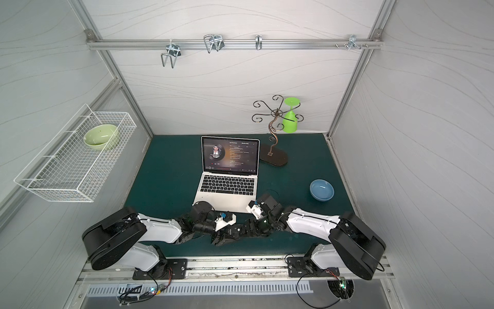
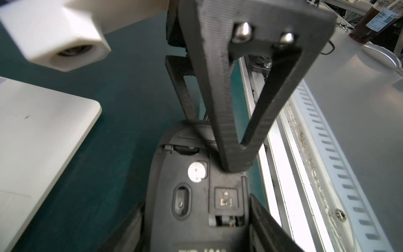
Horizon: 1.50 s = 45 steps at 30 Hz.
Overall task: Remove the wireless mouse receiver from the laptop
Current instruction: Close the lid on the mouse.
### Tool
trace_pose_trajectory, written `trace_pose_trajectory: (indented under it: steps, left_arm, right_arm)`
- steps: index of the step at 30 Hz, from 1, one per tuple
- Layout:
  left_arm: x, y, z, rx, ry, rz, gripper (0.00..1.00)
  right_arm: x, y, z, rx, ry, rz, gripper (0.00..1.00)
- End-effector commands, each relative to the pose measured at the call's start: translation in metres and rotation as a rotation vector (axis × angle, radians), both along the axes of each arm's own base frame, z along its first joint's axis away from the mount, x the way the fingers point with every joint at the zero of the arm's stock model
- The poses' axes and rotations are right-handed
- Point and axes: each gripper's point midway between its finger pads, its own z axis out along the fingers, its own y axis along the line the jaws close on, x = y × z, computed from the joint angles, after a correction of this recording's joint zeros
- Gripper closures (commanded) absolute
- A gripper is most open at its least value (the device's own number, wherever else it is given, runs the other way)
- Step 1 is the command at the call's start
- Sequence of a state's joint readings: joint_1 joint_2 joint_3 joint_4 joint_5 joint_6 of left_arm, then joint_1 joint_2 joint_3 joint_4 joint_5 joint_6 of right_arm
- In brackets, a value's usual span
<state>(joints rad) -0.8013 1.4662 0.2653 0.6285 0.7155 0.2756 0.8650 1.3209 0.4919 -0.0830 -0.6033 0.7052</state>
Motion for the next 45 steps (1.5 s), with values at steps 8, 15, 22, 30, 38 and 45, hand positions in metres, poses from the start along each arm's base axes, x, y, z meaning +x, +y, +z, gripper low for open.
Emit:
trace_pose_trajectory:
  steps: [8,15,22,30,38,45]
  left_arm:
    - [0.002,-0.01,0.029,-0.111,-0.062,-0.024,1.0]
    - [0.004,-0.012,0.035,-0.134,-0.067,-0.021,1.0]
    - [0.006,-0.012,0.039,-0.147,-0.073,-0.013,1.0]
    - [0.008,-0.012,0.042,-0.162,-0.077,-0.005,1.0]
    - [0.008,-0.012,0.043,-0.165,-0.076,-0.002,1.0]
    - [0.009,-0.014,0.048,-0.176,-0.076,-0.003,1.0]
  right_arm:
    - [0.008,0.011,-0.002,0.014,-0.012,0.003,0.35]
    - [0.008,0.02,-0.005,0.035,-0.002,-0.011,0.39]
    - [0.009,0.023,-0.008,0.038,0.005,-0.015,0.48]
    - [0.008,0.026,-0.011,0.054,0.016,-0.018,0.59]
    - [0.007,0.029,-0.014,0.065,0.021,-0.024,0.64]
    - [0.007,0.025,-0.023,0.025,0.036,-0.032,0.64]
